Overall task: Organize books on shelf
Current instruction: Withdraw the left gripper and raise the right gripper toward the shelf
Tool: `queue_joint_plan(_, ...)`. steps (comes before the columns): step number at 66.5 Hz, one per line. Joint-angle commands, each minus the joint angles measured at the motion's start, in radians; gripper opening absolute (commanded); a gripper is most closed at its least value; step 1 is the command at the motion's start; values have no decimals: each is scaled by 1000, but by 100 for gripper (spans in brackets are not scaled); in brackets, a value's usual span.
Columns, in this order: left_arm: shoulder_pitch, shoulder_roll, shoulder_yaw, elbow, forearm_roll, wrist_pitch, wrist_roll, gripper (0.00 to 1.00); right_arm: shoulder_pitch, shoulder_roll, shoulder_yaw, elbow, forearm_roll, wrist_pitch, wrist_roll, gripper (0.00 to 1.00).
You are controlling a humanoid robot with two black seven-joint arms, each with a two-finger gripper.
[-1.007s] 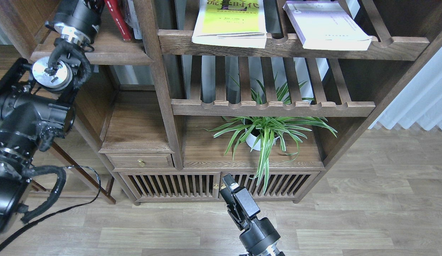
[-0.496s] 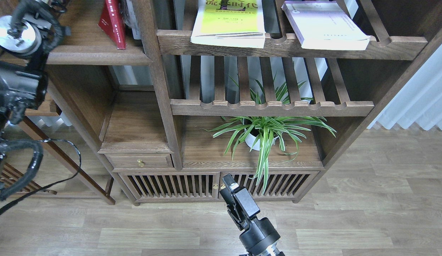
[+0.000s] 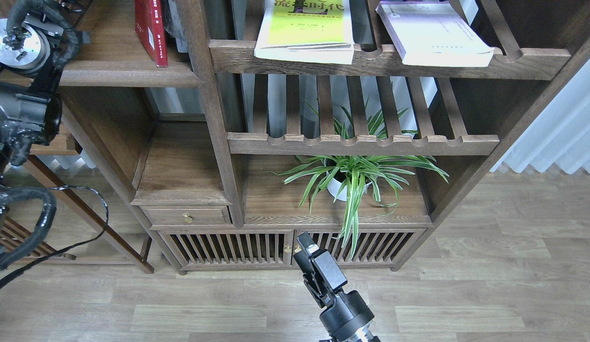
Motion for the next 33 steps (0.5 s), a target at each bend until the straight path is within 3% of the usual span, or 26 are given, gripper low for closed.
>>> queue_joint_plan(1,85,21,-5,-100,-2,0,8,79,2,0,41,2,2,0,0,99)
queue_joint_plan(23,215,119,6,-324,-4,0,16,79,20,0,77,66,5,0,-1,99)
queue_joint_plan(31,277,222,25,-404,-1,0,60,80,20,0,107,77,12,0,2,99)
queue_joint_plan(33,344,295,32,-480,-1,0,83,82,20,0,136,77,15,0,5,99)
